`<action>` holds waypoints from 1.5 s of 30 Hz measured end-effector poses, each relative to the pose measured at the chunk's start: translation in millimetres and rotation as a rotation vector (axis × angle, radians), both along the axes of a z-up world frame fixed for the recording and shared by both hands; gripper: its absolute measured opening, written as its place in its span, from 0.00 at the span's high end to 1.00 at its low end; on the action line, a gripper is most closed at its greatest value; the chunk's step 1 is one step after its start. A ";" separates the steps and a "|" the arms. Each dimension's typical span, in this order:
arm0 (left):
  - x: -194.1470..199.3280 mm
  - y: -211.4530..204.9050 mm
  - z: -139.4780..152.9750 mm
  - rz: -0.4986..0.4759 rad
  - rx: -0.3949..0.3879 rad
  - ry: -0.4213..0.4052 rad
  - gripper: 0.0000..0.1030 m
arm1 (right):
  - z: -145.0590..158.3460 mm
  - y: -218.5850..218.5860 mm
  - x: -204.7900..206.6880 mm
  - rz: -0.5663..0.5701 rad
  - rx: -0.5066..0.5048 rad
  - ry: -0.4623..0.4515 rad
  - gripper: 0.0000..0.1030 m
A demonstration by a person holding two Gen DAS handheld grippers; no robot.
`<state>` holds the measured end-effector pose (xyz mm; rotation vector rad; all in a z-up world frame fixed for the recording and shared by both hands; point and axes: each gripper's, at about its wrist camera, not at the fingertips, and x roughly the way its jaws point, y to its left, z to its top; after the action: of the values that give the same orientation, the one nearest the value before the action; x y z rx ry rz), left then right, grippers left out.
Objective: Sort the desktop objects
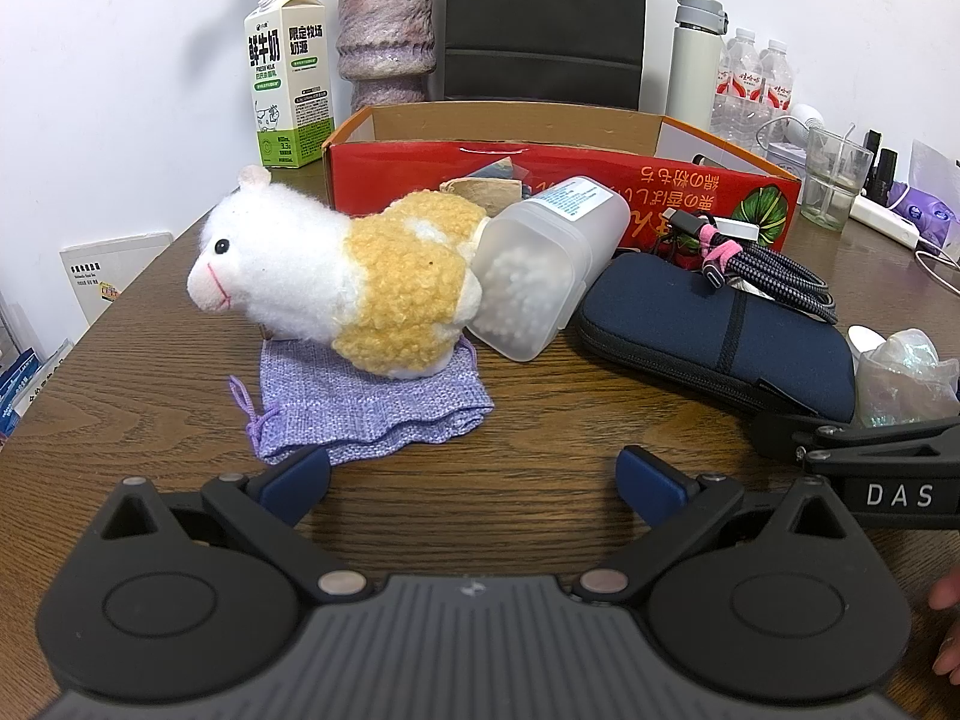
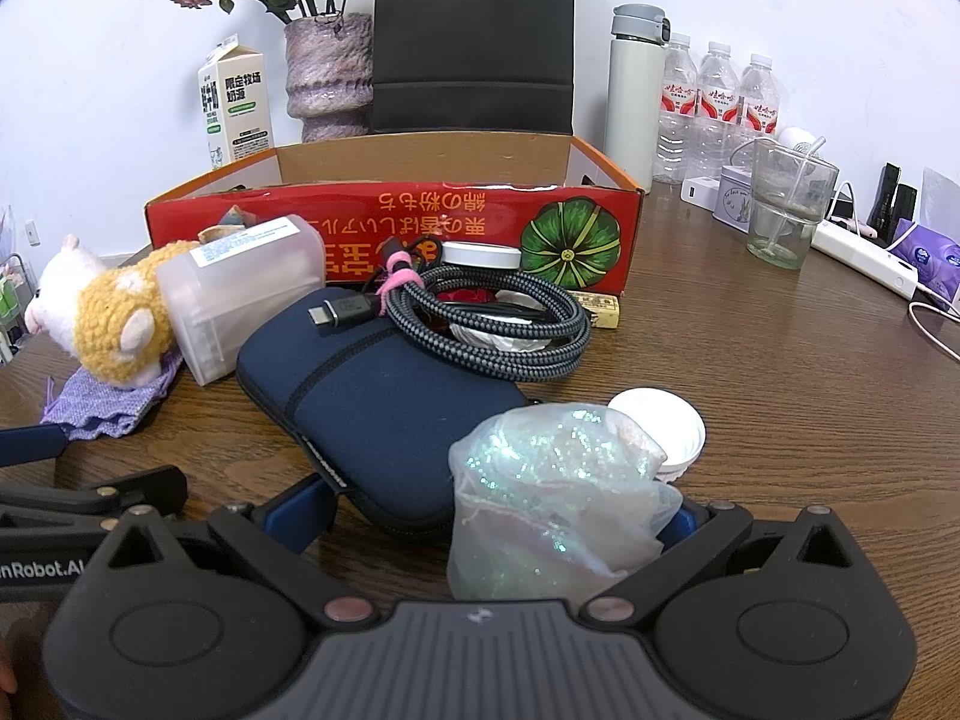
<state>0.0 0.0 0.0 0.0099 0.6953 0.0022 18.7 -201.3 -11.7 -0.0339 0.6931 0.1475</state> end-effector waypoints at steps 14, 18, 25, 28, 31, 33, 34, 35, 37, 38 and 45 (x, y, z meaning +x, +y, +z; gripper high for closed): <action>0.0 0.0 0.0 0.000 0.000 0.001 0.00 | 0.2 0.1 -0.1 0.000 0.000 0.000 0.00; 0.0 0.0 0.0 0.000 0.000 0.001 0.00 | 0.2 0.3 -0.1 0.000 -0.001 0.000 0.00; 0.0 0.1 0.0 -0.001 0.001 0.002 0.00 | -0.1 0.0 0.3 -0.001 -0.001 0.000 0.00; -0.1 0.0 0.0 0.000 0.001 0.001 0.00 | -0.5 -0.5 0.7 0.000 -0.002 0.000 0.00; -5.2 3.4 1.4 0.032 -0.022 -0.016 0.00 | -1.6 -1.8 0.8 0.001 -0.002 -0.001 0.00; -14.9 10.9 5.9 0.041 -0.060 -0.064 0.00 | -2.1 -2.2 -0.6 0.014 0.000 0.005 0.00; -19.5 16.6 9.9 0.028 -0.088 -0.090 0.00 | -1.6 -3.9 -6.2 0.025 0.000 0.009 0.00; -22.6 24.1 14.2 0.022 -0.114 -0.109 0.00 | -0.7 -5.9 -10.5 0.034 0.004 0.001 0.00; -22.0 41.6 24.0 0.048 -0.161 -0.143 0.00 | 5.0 -14.5 -26.3 0.054 0.021 -0.033 0.00; -18.3 48.2 29.6 0.071 -0.175 -0.157 0.00 | 8.9 -19.8 -31.5 0.059 0.032 -0.052 0.00; 34.6 95.1 38.1 0.187 -0.353 -0.124 0.00 | 22.6 -46.3 -22.3 -0.029 0.066 -0.112 0.16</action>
<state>34.5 95.1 38.1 -0.3905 0.5630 0.0588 -3.6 -247.6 10.9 0.0312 0.5763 0.1392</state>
